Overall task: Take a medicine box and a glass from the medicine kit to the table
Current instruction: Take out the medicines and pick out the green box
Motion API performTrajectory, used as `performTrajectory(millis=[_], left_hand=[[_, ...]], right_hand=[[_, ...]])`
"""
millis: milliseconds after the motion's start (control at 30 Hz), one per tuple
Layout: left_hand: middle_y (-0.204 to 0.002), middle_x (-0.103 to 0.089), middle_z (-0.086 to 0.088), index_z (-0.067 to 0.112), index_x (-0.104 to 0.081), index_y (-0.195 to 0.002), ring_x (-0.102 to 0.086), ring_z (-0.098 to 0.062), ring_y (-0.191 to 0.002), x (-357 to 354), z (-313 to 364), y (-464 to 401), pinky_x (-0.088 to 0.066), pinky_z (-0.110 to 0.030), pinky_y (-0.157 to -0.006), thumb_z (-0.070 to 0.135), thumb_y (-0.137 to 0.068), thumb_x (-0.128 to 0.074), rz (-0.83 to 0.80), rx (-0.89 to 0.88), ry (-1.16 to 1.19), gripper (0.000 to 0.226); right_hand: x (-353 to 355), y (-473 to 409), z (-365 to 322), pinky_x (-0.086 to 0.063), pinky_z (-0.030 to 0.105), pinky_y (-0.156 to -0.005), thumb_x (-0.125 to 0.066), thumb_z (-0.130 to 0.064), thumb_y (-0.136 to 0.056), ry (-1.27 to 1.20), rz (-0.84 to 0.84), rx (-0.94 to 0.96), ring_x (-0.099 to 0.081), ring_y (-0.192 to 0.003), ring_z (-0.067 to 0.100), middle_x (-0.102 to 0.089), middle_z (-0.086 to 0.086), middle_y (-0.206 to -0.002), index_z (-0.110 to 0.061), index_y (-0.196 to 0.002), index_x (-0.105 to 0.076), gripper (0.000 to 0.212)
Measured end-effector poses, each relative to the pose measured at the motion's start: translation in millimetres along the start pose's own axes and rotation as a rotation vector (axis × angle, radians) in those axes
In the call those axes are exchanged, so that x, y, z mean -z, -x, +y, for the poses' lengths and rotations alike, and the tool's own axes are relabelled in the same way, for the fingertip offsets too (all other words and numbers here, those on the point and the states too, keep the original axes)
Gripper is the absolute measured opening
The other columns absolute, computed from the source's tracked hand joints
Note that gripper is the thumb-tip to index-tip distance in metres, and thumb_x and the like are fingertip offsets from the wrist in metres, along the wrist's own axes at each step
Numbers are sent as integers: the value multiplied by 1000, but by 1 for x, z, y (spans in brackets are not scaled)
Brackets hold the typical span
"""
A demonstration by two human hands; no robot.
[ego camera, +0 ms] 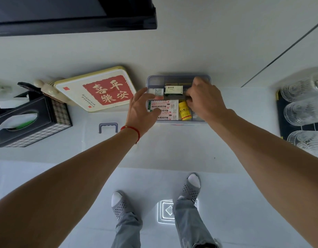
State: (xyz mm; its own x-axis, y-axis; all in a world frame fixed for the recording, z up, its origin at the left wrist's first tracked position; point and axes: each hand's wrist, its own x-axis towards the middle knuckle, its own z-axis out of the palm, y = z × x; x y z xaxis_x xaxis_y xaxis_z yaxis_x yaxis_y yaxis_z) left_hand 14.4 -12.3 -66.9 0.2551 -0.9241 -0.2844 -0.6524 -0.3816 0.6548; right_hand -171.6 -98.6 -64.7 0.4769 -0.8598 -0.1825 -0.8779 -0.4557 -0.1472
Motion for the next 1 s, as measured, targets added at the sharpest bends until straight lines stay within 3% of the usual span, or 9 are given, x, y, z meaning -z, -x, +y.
performTrajectory(millis=[100, 233, 367, 433, 533, 633, 833, 900, 1000], left_hand=[[-150, -44, -1, 16, -55, -132, -38, -24, -139, 3, 7, 3, -38, -41, -114, 14, -86, -64, 15, 33, 80, 47], [-140, -55, 1, 20, -51, -137, -53, -22, -126, 13, 14, 0, -52, -43, -101, 14, -91, -58, 85, 62, 196, 46], [-135, -61, 1, 19, -47, -144, -64, -17, -114, 23, 12, -4, -60, -21, -75, 27, -100, -50, 111, 182, 341, 44], [-120, -70, 2, 23, -51, -143, -70, -16, -104, 28, 6, -1, -56, -13, -60, 32, -102, -45, 69, 246, 377, 43], [-100, -76, 3, 29, -62, -133, -73, -16, -95, 40, -2, 10, -63, -29, -73, 27, -101, -46, 45, 325, 576, 36], [-110, -73, -7, 29, -66, -128, -71, -23, -103, 57, -19, 27, -61, -43, -86, 22, -102, -50, 75, 430, 798, 31], [-117, -69, -8, 21, -67, -128, -69, -22, -93, 104, -81, 60, -57, -49, -88, 15, -102, -53, 160, 519, 951, 30], [-105, -71, -5, 22, -67, -126, -68, -21, -88, 121, -106, 68, -56, -47, -86, 16, -102, -53, 191, 528, 906, 29], [-95, -71, -3, 24, -69, -124, -68, -21, -87, 138, -142, 78, -56, -44, -83, 17, -102, -53, 235, 583, 846, 28]], right_hand=[[-1, 6, 3, -55, 47, -86, -56, -25, -102, -51, 31, -4, -55, -112, 27, -53, 8, -115, -10, -117, -74, 28], [7, 8, 6, -48, 45, -87, -60, -28, -100, -103, 77, -2, -57, -107, 26, -56, 6, -111, -13, -115, -77, 26], [23, 15, 6, -36, 45, -88, -71, -23, -91, -144, 135, -19, -53, -108, 24, -56, 0, -106, -16, -102, -81, 17], [31, 22, 2, -34, 46, -90, -76, -23, -87, -166, 154, -9, -52, -111, 24, -56, -1, -105, -18, -99, -82, 15], [39, 32, -16, -32, 49, -90, -81, -25, -80, -155, 212, 21, -50, -110, 26, -56, -1, -104, -20, -91, -84, 12], [39, 38, -44, -33, 48, -87, -84, -29, -76, -183, 203, 34, -46, -112, 29, -53, 0, -108, -22, -89, -84, 15], [16, 44, -118, -43, 43, -100, -76, -33, -84, -436, 165, 25, -43, -127, 32, -49, 9, -133, -22, -120, -74, 37], [7, 53, -146, -36, 35, -111, -70, -28, -91, -581, 229, 13, -41, -133, 30, -46, 13, -139, -17, -130, -67, 40], [-11, 68, -188, -36, 42, -118, -60, -21, -97, -724, 244, -147, -38, -141, 28, -44, 15, -146, -15, -142, -53, 46]])
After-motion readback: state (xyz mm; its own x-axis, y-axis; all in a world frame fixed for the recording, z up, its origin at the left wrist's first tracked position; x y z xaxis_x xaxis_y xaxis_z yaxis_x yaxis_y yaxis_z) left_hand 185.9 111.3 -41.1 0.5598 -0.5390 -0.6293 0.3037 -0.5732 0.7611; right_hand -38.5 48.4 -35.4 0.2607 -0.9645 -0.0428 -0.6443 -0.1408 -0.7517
